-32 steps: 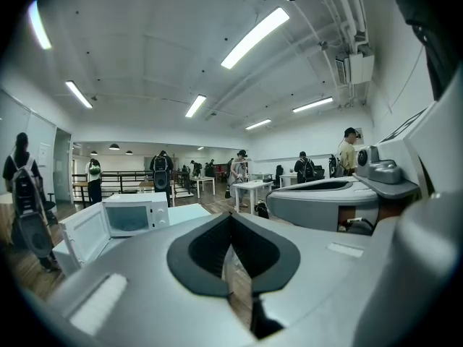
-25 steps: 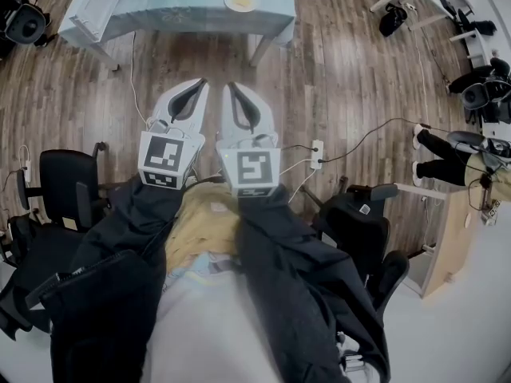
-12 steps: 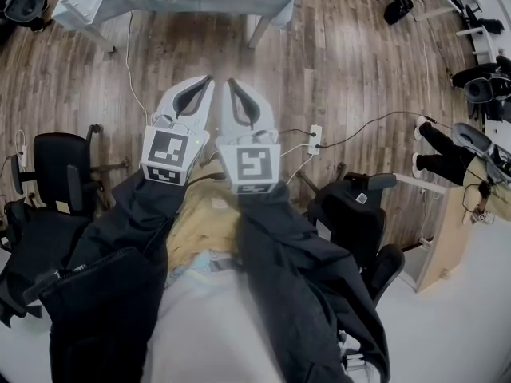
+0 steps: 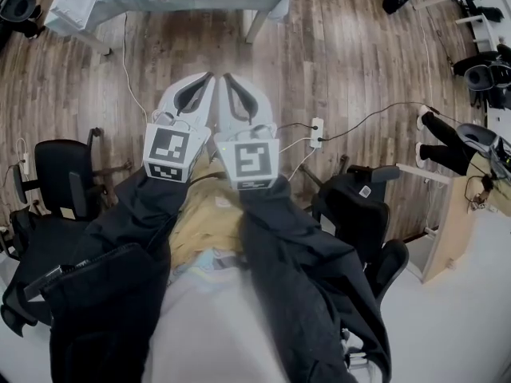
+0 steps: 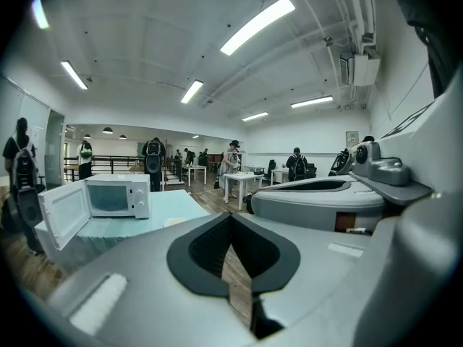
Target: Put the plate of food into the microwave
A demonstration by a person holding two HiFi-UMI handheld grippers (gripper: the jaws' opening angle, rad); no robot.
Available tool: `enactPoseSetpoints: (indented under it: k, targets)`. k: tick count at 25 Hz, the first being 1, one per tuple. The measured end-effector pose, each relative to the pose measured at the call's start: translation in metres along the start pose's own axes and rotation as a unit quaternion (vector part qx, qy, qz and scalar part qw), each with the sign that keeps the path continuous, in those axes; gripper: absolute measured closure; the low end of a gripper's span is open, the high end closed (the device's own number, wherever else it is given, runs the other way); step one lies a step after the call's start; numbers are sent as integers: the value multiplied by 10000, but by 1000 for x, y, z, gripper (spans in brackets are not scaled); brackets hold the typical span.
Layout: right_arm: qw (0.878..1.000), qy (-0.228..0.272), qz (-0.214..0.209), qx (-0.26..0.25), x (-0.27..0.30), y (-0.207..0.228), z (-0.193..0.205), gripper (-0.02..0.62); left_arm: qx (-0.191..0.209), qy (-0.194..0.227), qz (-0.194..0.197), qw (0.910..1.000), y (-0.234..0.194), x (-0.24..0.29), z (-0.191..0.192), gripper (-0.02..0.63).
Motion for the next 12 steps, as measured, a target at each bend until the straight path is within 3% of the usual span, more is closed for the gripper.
enactPoseSetpoints:
  k: [6, 12]
  targets:
    - [9996, -20, 274, -25, 24, 30, -1, 600, 169, 64, 329, 9993, -9, 40, -10, 611]
    - [9992, -92, 397, 34, 70, 50, -6, 600, 218, 59, 339, 9992, -44, 73, -28, 611]
Point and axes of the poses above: the fingertips, and each gripper's own axes: x forward along the fingers, y to its right, z out of its underside, the point moved 3 cm from there along -x, backward along the fingers, and after that the axes turned 6 degrees about -x, right-handed, at the moved point
